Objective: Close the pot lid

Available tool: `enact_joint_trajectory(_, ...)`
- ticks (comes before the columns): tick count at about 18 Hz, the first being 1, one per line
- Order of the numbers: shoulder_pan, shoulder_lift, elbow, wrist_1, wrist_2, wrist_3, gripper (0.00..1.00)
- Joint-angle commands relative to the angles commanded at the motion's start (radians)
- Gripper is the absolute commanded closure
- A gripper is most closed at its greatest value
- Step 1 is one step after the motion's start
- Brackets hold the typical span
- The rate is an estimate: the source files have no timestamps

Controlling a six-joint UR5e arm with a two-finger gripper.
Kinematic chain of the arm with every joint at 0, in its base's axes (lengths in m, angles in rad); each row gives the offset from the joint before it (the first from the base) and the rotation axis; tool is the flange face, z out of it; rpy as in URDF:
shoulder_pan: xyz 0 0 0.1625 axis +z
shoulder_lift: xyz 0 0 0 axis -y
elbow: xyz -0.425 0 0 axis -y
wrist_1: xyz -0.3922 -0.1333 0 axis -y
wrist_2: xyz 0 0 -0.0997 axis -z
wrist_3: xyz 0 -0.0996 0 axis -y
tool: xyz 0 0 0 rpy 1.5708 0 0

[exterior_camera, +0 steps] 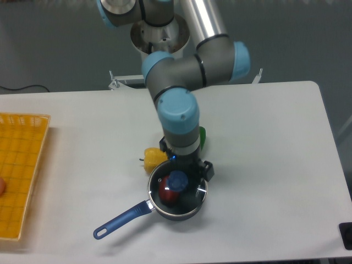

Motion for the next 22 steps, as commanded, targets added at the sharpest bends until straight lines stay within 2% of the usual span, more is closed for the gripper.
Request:
enact_joint_trajectory(3, 0.029, 0.028, -0.005, -0.011, -0.008, 0.068, 0.00)
enact_joint_trajectory(6, 0.057, 0.051, -0.014, -0.047, -0.008, 0.123, 0.00)
enact_joint_trajectory(10, 0.127, 0.124, -0.084, -0.069, -0.002, 0.297, 0.00)
enact_joint_trajectory(12, 0.161, 0.153, -0.098, -0.078, -0.003, 0.387, 0.00)
enact_joint_trajectory(18, 0.264, 0.213, -0.109, -0.170, -0.003, 0.537, 0.00)
enact_joint_trajectory(22, 0.365, 0.248, -0.109, -0.228, -0.018, 0.706, 0.00)
